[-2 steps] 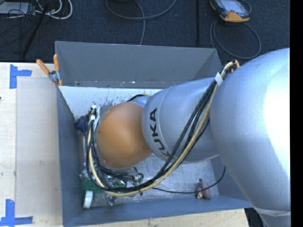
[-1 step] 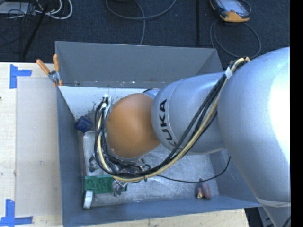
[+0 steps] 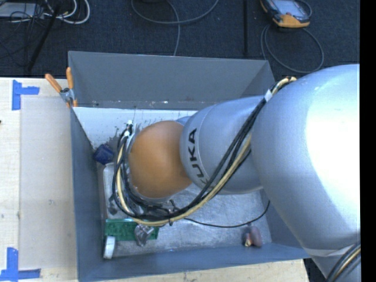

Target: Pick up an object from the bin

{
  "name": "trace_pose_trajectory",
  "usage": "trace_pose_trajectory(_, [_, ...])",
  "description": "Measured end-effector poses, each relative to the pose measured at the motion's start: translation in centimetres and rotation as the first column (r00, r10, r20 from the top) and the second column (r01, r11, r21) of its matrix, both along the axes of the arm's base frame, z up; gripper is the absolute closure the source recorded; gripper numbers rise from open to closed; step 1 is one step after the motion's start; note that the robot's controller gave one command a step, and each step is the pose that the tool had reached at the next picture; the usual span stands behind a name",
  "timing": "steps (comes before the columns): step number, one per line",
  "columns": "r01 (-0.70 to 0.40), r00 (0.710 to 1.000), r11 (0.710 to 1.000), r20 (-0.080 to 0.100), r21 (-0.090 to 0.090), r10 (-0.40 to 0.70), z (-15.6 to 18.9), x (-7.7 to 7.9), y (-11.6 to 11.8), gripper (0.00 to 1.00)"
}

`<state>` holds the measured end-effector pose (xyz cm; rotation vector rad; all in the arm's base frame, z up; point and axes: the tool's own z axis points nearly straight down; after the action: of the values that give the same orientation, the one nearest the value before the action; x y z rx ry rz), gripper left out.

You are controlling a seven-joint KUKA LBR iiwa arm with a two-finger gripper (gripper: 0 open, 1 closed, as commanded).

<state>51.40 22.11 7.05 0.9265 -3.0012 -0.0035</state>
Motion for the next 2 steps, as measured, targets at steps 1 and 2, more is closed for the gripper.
trace_pose_trajectory(1, [0.003,1.000,1.000,0.000,-0.001,-0.003,0.06,0.01,0.04,0.00])
trace_pose_trajectory(2, [0.007,1.000,1.000,-0.006,-0.005,-0.007,0.25,0.01,-0.07,1.00])
